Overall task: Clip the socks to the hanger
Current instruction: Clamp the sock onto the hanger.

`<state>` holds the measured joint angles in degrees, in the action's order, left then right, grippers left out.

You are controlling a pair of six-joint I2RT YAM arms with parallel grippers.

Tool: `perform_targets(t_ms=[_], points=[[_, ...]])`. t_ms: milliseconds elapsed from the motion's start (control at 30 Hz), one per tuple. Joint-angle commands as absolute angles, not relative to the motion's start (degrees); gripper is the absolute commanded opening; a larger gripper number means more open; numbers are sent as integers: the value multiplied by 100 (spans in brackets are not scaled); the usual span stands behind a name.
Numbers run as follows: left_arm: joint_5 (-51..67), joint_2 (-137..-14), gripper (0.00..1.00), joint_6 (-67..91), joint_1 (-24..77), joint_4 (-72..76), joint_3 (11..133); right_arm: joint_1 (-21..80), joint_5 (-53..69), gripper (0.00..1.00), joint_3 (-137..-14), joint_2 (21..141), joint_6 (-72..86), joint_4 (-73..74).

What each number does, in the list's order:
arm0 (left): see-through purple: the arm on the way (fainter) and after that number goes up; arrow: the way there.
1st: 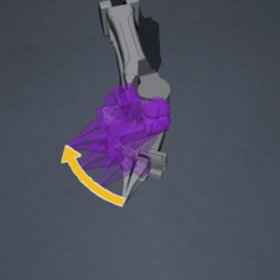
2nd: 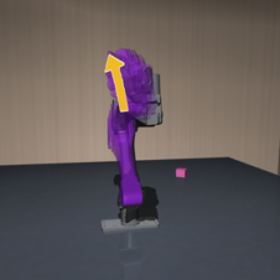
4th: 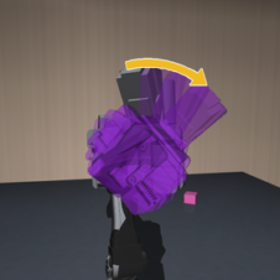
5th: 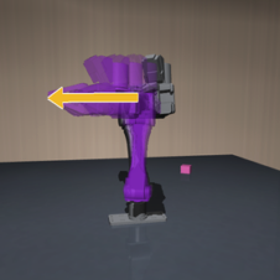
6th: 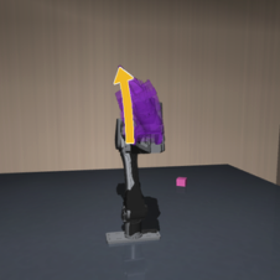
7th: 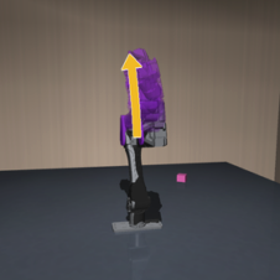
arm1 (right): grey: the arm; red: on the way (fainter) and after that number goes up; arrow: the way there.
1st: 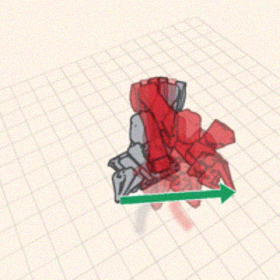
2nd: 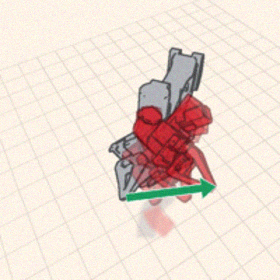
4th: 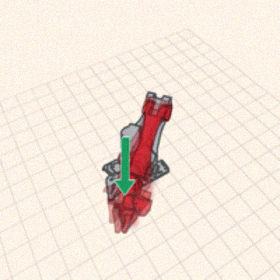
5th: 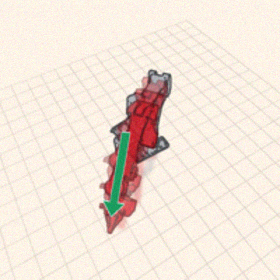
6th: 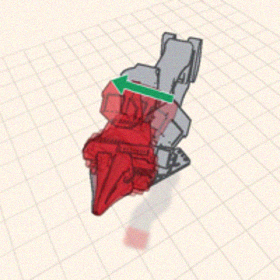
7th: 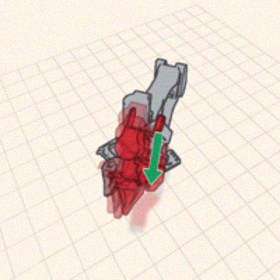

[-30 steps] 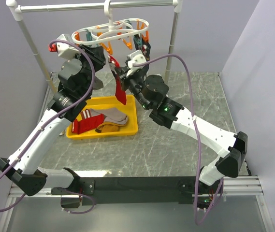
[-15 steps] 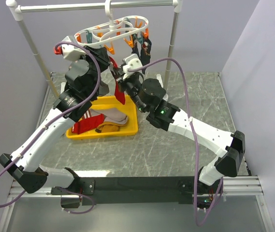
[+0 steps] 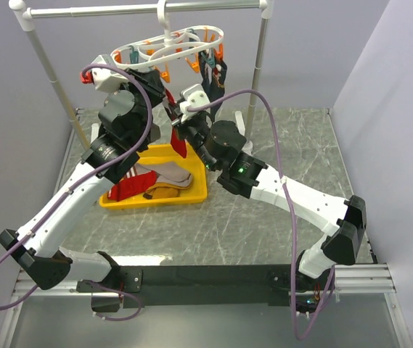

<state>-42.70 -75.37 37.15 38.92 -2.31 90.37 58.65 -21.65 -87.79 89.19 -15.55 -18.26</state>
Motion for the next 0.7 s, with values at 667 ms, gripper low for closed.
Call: perform_targets(t_ms=[667], points=[[-4561, -7629, 25, 3577, 4131, 184, 9158, 5959, -2180, 0, -8903, 8991, -1609, -2338]])
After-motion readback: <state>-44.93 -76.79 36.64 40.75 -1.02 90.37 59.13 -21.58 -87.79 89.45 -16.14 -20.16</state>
